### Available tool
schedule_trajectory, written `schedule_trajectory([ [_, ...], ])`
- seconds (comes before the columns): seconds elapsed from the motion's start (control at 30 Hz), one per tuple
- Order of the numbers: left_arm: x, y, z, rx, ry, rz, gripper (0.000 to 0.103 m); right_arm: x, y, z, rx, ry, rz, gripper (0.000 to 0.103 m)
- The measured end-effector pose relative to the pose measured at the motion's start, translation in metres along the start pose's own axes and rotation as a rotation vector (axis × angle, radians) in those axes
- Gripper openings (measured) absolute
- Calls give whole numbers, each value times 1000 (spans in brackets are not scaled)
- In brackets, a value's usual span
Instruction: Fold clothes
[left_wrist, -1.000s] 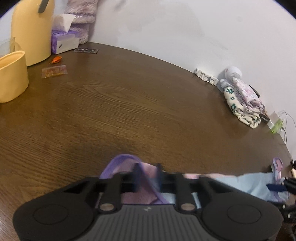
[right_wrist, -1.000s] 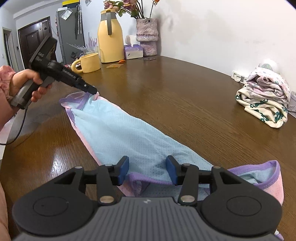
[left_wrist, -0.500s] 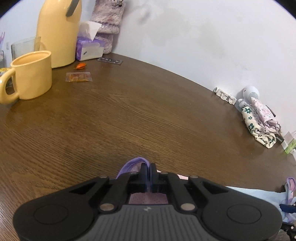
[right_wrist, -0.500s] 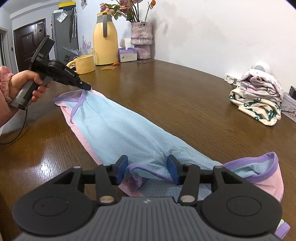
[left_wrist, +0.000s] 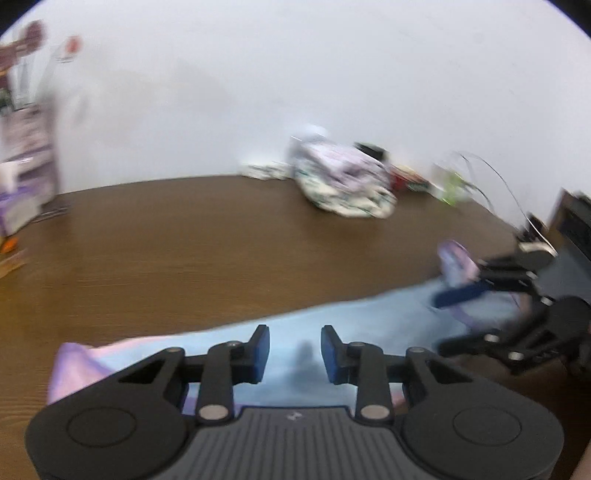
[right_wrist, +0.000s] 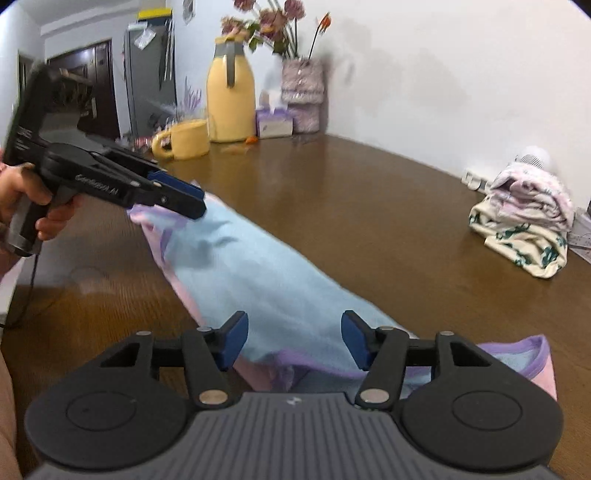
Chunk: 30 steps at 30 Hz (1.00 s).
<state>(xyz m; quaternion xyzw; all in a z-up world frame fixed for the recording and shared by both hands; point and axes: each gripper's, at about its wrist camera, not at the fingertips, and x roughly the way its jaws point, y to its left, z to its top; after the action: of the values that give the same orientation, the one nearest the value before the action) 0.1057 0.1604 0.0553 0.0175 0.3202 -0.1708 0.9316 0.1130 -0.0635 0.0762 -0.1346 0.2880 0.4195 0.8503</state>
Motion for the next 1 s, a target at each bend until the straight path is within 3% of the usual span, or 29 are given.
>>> schedule_trajectory([
  [0.3,24,-8,-17,-20,76,53,27,-9,-6,-25,39,28,-21,58],
  [0.43,15,-14,-3,-19,21,46,29,-43,-22,-19,92,-94,41,62],
  [0.5,8,-28,8,23,-13,14,37,-64,-40,-13,96,-131,-5,65],
  [0.57,12,-45,15,62,-13,-29,38,-76,-63,-7,69,-89,-107,65],
  [0.67,22,-70,22,112,5,-82,35,-71,-116,-2,114,20,-151,63],
  [0.77,37,-93,25,139,28,-121,29,-56,-155,3,208,95,-98,48],
  [0.97,57,-122,26,140,49,-140,30,-13,-187,11,234,276,23,44],
  [1.0,59,-125,26,146,56,-144,29,-9,-188,11,232,294,34,36],
])
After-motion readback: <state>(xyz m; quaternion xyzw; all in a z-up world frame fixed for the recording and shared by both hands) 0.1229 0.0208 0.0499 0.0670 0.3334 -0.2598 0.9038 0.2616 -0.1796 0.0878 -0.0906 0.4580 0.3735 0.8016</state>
